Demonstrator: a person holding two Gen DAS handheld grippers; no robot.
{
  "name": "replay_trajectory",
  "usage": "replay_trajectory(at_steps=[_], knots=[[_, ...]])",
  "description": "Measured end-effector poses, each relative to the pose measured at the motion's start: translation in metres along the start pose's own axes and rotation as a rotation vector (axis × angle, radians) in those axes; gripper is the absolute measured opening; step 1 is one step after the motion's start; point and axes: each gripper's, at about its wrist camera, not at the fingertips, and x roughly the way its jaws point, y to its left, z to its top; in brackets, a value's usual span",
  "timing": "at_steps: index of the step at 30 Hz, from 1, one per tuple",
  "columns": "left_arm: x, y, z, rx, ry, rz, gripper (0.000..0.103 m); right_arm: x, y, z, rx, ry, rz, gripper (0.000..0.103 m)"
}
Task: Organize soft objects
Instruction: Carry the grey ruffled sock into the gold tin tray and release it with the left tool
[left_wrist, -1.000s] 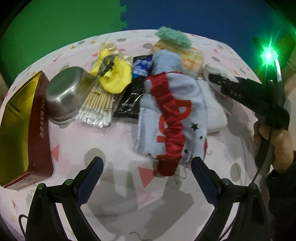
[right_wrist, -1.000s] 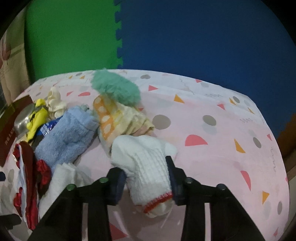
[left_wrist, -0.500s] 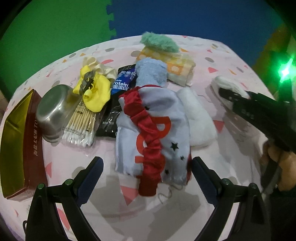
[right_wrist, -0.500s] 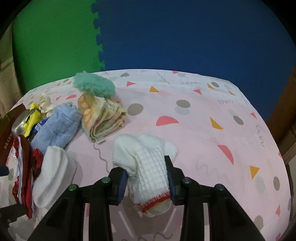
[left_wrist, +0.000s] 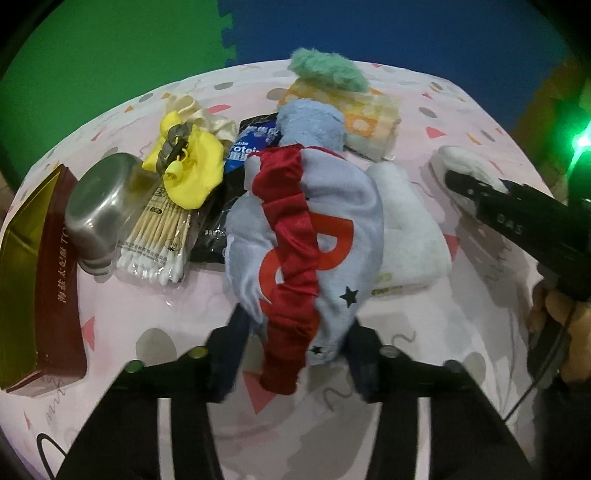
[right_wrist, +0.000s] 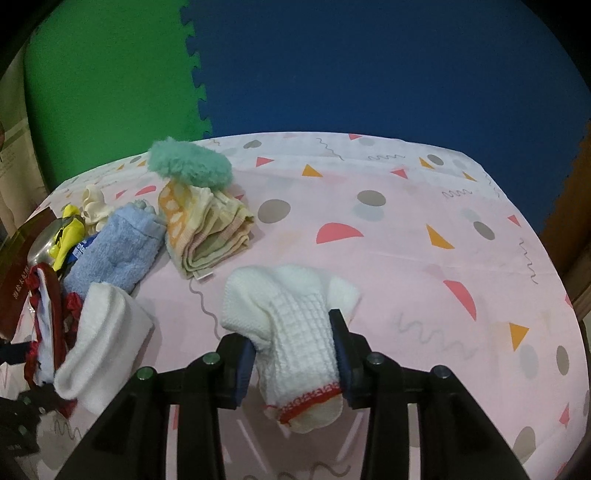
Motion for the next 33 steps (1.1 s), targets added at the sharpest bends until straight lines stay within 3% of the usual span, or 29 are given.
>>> replay_trajectory(at_steps=[7,14,23,33], knots=[[-0.013,0.012,-0.004,-0.030,0.009,-0.067,0.025,-0.001,0.002,0.000,-0.004,0.002,-0.004,0.039],[-0.030,0.021,-0.004,-0.052,-0.007,-0.072,0.023,-0.001,0.002,-0.001,-0.015,0.004,-0.016,0.039],[-0.055,0.055,0.001,-0.095,-0.050,0.018,0.023,0.000,0.006,-0.001,-0.032,0.009,-0.031,0.039],[-0.091,0.133,0.014,-0.237,-0.127,0.121,0.023,-0.001,0.007,-0.001,-0.048,0.012,-0.045,0.039]])
